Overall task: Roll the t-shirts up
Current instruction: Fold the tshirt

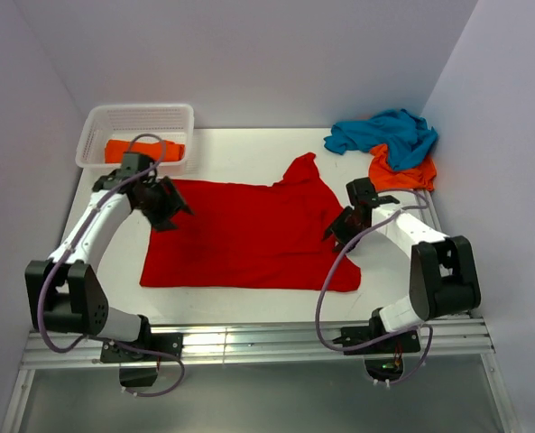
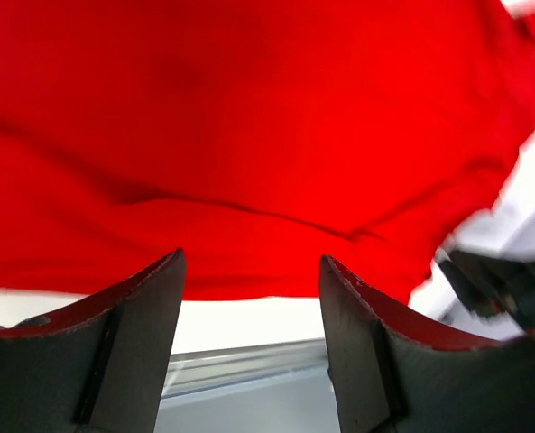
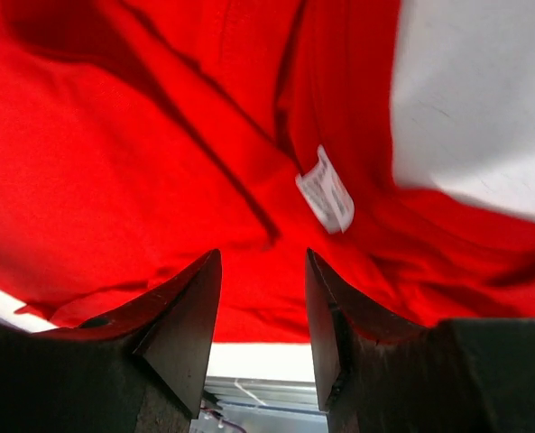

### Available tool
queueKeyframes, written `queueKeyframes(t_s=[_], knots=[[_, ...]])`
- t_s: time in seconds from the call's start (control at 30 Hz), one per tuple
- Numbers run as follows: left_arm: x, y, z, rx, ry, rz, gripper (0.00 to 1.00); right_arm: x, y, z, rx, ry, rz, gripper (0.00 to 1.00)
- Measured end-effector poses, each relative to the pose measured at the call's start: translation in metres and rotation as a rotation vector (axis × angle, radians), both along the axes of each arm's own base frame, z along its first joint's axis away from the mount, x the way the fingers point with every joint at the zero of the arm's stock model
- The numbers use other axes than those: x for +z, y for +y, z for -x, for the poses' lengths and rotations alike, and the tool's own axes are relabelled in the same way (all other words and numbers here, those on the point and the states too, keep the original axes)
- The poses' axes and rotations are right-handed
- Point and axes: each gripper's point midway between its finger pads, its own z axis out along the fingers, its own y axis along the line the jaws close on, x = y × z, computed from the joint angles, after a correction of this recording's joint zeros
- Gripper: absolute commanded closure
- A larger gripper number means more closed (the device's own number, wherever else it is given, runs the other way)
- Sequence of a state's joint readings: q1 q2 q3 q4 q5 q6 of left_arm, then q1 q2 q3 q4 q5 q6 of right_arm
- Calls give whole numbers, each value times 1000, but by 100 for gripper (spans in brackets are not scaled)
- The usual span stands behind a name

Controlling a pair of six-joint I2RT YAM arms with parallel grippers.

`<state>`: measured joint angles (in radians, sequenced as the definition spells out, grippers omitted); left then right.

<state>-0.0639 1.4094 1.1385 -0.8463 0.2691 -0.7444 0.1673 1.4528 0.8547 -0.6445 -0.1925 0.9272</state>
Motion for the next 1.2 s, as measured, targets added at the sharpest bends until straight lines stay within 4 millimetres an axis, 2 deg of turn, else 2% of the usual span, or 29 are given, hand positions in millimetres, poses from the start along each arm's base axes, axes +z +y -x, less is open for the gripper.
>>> queueKeyframes(t_s=[0.13, 0.27, 0.37, 0.5, 0.63, 0.83, 1.0, 1.2], knots=[[1, -60, -12, -143, -11, 35, 34, -16, 6, -1, 5, 31, -9, 50], [-9, -106, -2, -267, 13, 40, 34, -29, 9, -5, 5, 50, -9, 51], [-18, -122, 8, -313, 47, 43, 34, -33, 12, -7, 3, 52, -20, 52], [-30, -132, 14, -340, 85, 39, 34, -33, 17, -8, 12, 50, -33, 57], [-38, -143, 16, -366, 109, 22, 34, -33, 22, -8, 24, 50, -39, 59], [-36, -165, 14, -416, 97, 20, 34, -30, 21, -8, 41, 60, -13, 58], [-31, -202, 12, -495, 63, 27, 34, -21, 15, -15, 56, 46, 31, 58], [-29, -244, 25, -604, 34, 47, 34, -25, 7, -12, 69, 55, 65, 59]])
